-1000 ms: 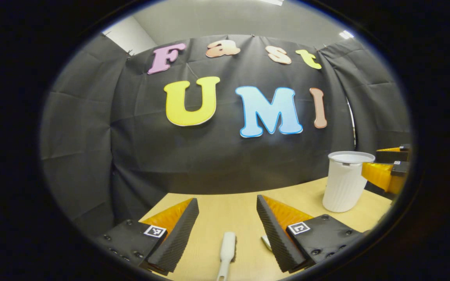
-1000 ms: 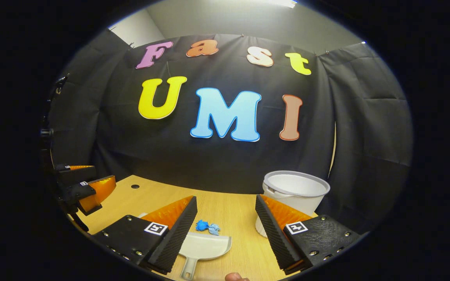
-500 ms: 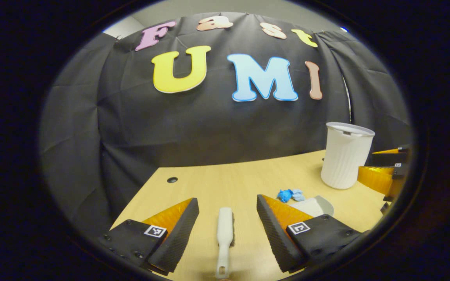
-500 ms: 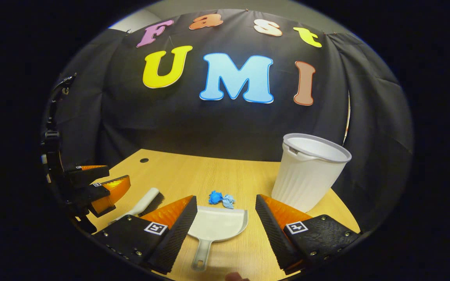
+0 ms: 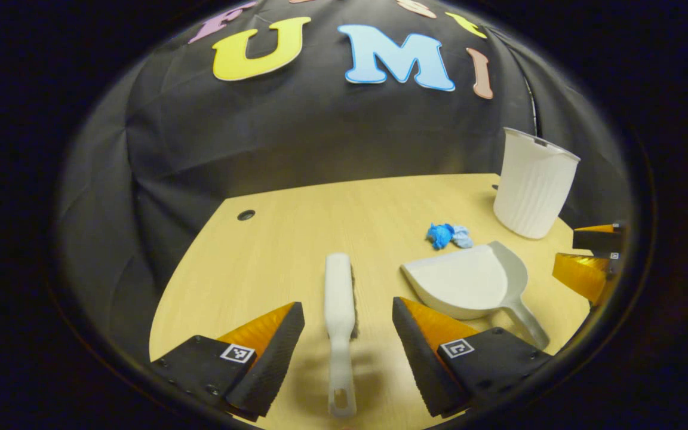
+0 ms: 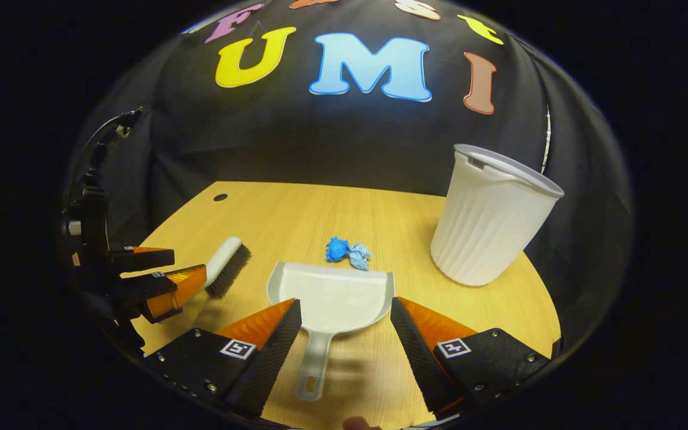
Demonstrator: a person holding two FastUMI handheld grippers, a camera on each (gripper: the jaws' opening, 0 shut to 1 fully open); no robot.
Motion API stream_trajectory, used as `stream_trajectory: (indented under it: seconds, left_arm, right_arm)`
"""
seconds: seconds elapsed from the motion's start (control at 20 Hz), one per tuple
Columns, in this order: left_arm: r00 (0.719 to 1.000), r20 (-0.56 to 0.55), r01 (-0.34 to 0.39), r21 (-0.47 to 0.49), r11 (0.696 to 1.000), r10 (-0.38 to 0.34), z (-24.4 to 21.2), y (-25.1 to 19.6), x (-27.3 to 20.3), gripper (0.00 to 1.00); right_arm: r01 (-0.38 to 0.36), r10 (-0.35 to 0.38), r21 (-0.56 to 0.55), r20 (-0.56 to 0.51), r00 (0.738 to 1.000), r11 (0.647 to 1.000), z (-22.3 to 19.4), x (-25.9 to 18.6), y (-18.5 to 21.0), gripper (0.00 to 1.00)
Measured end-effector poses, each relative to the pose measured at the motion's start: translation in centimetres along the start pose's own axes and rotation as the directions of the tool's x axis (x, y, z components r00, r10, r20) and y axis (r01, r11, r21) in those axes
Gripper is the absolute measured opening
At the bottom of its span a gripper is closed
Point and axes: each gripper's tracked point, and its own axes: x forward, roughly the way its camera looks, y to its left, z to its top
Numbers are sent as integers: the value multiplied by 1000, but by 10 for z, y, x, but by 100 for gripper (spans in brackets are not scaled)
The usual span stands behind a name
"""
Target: Pick up the small broom and dustpan from the desktop, sweep the trash into the dustpan with the broom, and then empty the trash into the garbage bin.
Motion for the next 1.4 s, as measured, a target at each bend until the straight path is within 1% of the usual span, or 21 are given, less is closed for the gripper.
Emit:
stream_trajectory:
  seconds: [0.1, 0.2, 0.25, 0.3, 0.35, 0.4, 0.45, 0.55, 0.6, 0.7, 0.75, 0.8, 0.95, 1.0, 1.05, 1.1, 1.15, 1.25, 1.3, 1.35, 1.4]
  left_arm:
    - [999, -44, 7, -4, 1000, -7, -9, 2, 9, 100]
    - [996, -88, 13, -17, 1000, -15, -19, 4, 16, 97]
    - [994, -110, 12, -22, 1000, -14, -24, 6, 20, 97]
    - [991, -130, 11, -24, 1000, -14, -29, 7, 24, 100]
    - [989, -149, 9, -23, 1000, -13, -34, 9, 27, 97]
    - [986, -167, 9, -20, 1000, -12, -38, 10, 31, 97]
    - [983, -182, 11, -17, 1000, -14, -41, 11, 35, 97]
    - [978, -207, 24, -14, 1000, -26, -45, 11, 41, 100]
    - [976, -217, 30, -11, 1000, -31, -47, 10, 45, 97]
    - [971, -237, 39, -3, 999, -38, -50, 9, 52, 97]
    - [969, -245, 42, 4, 999, -40, -51, 9, 56, 93]
    - [967, -252, 43, 11, 999, -39, -52, 9, 60, 99]
    - [960, -275, 54, 27, 998, -45, -55, 7, 68, 84]
    - [959, -279, 55, 30, 998, -44, -56, 7, 71, 83]
    - [958, -283, 54, 31, 998, -43, -55, 7, 74, 84]
    - [956, -290, 53, 33, 998, -41, -57, 8, 75, 83]
    - [955, -295, 47, 36, 998, -35, -59, 10, 77, 78]
    - [952, -304, 45, 39, 998, -31, -61, 12, 79, 67]
    - [951, -306, 48, 41, 998, -33, -61, 12, 80, 64]
    - [952, -306, 47, 42, 998, -32, -63, 12, 80, 49]
    - [950, -309, 51, 47, 998, -34, -61, 10, 82, 61]
  right_arm:
    - [-6, 7, 11, -46, 999, 1000, -9, 0, 2, 94]
    - [-10, 12, 16, -101, 995, 1000, -24, 6, 7, 94]
    - [-18, 20, 20, -133, 991, 1000, -30, 10, 11, 94]
    - [-27, 31, 26, -159, 987, 999, -36, 14, 14, 95]
    - [-33, 39, 32, -182, 982, 999, -41, 16, 17, 95]
    - [-33, 40, 35, -208, 977, 999, -46, 18, 19, 95]
    - [-29, 37, 37, -234, 971, 999, -51, 20, 19, 92]
    - [-19, 28, 35, -280, 959, 999, -60, 25, 18, 94]
    - [-14, 22, 31, -304, 952, 999, -64, 28, 17, 95]
    - [-10, 20, 30, -340, 940, 999, -71, 36, 17, 95]
    - [-11, 23, 35, -354, 935, 999, -74, 39, 17, 95]
    - [-12, 25, 39, -368, 930, 999, -76, 44, 17, 95]
    - [-10, 26, 42, -410, 912, 999, -85, 54, 16, 95]
    - [-15, 33, 45, -422, 906, 999, -86, 56, 17, 95]
    - [-20, 37, 45, -429, 902, 999, -88, 58, 18, 93]
    - [-26, 42, 42, -431, 901, 999, -88, 60, 19, 87]
    - [-32, 45, 37, -437, 898, 999, -89, 64, 20, 87]
    - [-35, 47, 36, -444, 895, 999, -92, 68, 20, 74]
    - [-27, 39, 32, -447, 894, 999, -95, 71, 18, 71]
    - [-31, 43, 33, -443, 896, 999, -92, 68, 17, 64]
    - [-34, 42, 27, -442, 896, 999, -93, 70, 16, 61]
